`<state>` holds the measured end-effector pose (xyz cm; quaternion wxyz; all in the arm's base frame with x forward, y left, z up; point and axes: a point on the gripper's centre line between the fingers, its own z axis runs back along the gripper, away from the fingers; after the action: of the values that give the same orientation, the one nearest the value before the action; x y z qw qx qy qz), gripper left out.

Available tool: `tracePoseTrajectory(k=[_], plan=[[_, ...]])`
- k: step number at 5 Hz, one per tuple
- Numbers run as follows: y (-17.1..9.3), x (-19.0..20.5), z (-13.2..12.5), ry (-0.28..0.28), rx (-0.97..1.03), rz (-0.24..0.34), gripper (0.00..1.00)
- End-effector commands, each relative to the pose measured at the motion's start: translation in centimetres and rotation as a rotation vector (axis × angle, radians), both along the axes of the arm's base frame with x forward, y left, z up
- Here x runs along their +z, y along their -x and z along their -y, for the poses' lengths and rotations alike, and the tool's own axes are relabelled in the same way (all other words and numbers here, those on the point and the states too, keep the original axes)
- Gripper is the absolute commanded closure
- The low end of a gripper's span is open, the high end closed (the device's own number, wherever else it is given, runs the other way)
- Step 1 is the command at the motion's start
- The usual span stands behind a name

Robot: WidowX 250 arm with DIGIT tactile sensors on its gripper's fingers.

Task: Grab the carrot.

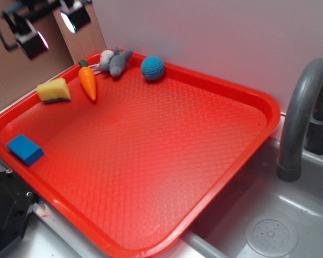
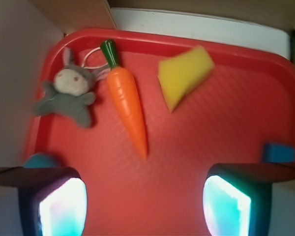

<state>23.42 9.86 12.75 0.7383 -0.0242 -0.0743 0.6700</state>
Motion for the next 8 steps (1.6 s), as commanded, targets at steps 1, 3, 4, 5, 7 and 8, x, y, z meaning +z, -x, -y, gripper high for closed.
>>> tracePoseTrajectory(k=[1, 3, 4, 5, 7, 8], plan=[[-2.9, -2.5, -3.7, -0.130, -0.098, 0.030, 0.00], [-3.7, -5.1, -6.5, -0.186, -0.239, -0.019, 0.00], [-1.9, -7.0, -7.5, -0.189, -0.286, -0.062, 0.00], [-2.3, -8.1, -7.4, -0.153, -0.296, -0.085, 0.00], [-3.1, -9.4, -7.2, -0.106, -0.329, -0.107, 0.00], [-3.5, -9.6, -6.8, -0.105, -0.351, -0.115, 1.00]])
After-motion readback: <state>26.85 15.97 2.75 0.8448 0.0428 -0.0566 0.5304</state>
